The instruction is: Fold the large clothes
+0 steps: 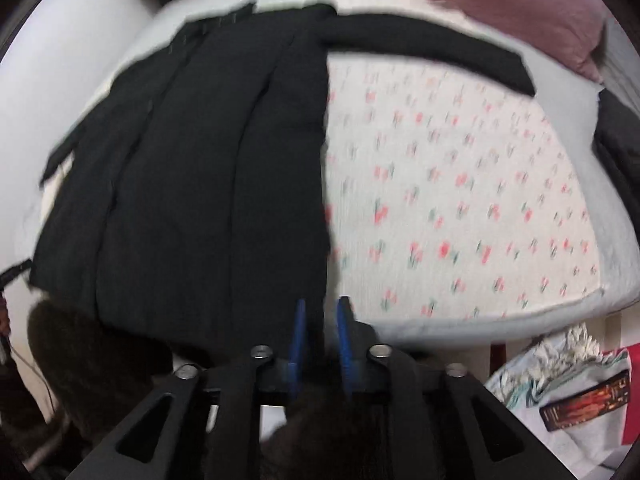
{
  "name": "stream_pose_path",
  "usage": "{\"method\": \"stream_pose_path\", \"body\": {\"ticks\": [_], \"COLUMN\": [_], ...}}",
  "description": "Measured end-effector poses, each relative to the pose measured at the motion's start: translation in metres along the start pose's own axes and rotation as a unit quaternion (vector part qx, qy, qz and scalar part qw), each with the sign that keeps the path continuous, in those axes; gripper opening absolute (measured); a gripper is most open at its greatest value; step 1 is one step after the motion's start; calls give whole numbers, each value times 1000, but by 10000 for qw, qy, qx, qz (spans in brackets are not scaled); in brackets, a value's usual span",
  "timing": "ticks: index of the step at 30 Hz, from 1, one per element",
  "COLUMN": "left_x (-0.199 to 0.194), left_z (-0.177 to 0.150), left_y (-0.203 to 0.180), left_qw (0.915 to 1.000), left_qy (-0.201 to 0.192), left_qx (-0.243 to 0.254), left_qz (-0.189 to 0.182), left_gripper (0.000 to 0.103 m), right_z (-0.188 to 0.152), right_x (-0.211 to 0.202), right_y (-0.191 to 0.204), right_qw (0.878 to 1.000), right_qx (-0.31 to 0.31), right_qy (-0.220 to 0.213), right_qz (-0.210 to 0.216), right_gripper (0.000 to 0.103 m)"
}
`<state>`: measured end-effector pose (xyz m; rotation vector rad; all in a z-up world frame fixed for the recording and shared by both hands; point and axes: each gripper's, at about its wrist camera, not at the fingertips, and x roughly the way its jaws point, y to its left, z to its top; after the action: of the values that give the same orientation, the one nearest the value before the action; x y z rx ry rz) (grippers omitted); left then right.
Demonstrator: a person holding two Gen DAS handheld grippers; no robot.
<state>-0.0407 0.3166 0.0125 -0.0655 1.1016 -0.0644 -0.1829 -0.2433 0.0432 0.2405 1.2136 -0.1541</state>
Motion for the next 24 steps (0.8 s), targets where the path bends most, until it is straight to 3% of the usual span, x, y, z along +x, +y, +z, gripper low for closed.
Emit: {"method": "stream_pose_path", "body": {"ticks": [1, 3, 4, 5, 7, 11, 14, 16, 17, 18, 20, 22, 24], "left_x": [-9, -15, -13, -9, 4, 52, 102, 141, 144, 135, 123, 115, 104], "left_z": [7, 25, 37, 47, 68, 106, 111, 100, 94, 89, 78, 57, 27], "left_y": [-6, -26, -40, -53, -75, -117, -108, -85, -72, -58, -36, -26, -26], "left_qw": [9995, 9966, 9945, 9924, 9884, 9800, 9859, 9923, 9928, 9920, 9918, 9905, 9873], "left_qy": [-308, -770, -914, -1028, -1238, -1655, -1288, -717, -732, -856, -747, -726, -739], "left_qx": [11, 174, 300, 402, 566, 1038, 1053, 1007, 870, 648, 409, 634, 1198], "left_qz": [-32, -234, -403, -538, -675, -384, -175, -98, -367, -670, -951, -984, -735], "left_gripper": [68, 74, 77, 79, 80, 80, 80, 81, 82, 82, 82, 84, 94], "right_z": [8, 24, 28, 43, 67, 125, 142, 137, 130, 119, 105, 89, 71], "right_x": [-6, -18, -17, -12, 3, 55, 100, 136, 147, 145, 132, 128, 125], "right_y": [3, 11, 19, 35, 61, 99, 93, 75, 65, 55, 40, 37, 40], "right_qw": [9997, 9971, 9943, 9897, 9838, 9768, 9804, 9882, 9894, 9856, 9854, 9869, 9861], "right_qx": [6, -27, -81, -244, -532, -698, -472, -246, -143, -50, 221, 10, -346], "right_qy": [-238, -746, -1044, -1397, -1697, -2014, -1897, -1501, -1442, -1682, -1653, -1595, -1625], "right_qz": [-68, -170, -179, -195, -236, -210, -260, -199, -72, 183, 335, 233, 1], "right_gripper": [44, 70, 72, 72, 72, 72, 72, 73, 73, 73, 73, 75, 80]}}
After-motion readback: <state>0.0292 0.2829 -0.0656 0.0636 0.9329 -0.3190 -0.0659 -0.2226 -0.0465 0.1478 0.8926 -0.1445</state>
